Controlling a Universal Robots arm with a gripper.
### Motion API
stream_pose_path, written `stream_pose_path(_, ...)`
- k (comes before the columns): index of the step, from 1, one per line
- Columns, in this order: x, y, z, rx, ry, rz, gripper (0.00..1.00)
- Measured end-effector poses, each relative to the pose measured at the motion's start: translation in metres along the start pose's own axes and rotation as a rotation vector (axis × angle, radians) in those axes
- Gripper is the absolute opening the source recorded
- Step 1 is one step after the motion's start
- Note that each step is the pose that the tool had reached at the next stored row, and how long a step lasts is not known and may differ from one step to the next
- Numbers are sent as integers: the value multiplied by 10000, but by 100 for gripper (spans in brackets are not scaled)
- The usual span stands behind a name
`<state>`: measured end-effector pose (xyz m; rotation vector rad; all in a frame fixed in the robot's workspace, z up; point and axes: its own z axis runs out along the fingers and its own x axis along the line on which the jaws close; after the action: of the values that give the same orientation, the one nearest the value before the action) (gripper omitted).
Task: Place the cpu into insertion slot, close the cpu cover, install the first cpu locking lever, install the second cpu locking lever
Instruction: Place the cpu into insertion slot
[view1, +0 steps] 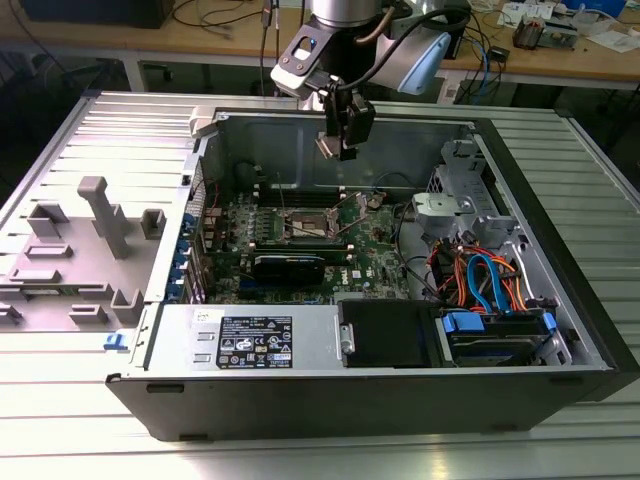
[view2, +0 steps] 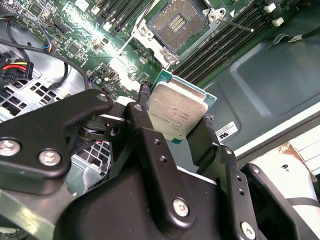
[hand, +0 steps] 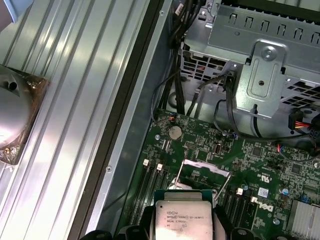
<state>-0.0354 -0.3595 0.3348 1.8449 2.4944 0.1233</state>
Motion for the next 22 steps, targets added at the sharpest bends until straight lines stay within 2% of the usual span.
stream_pose_path(10, 0, 0, 4, -1, -3, 48, 55)
stream_pose_path(18, -2, -4, 46, -16, -82, 955, 55)
stream_pose_path(22, 5, -30, 64, -22, -97, 1164, 55)
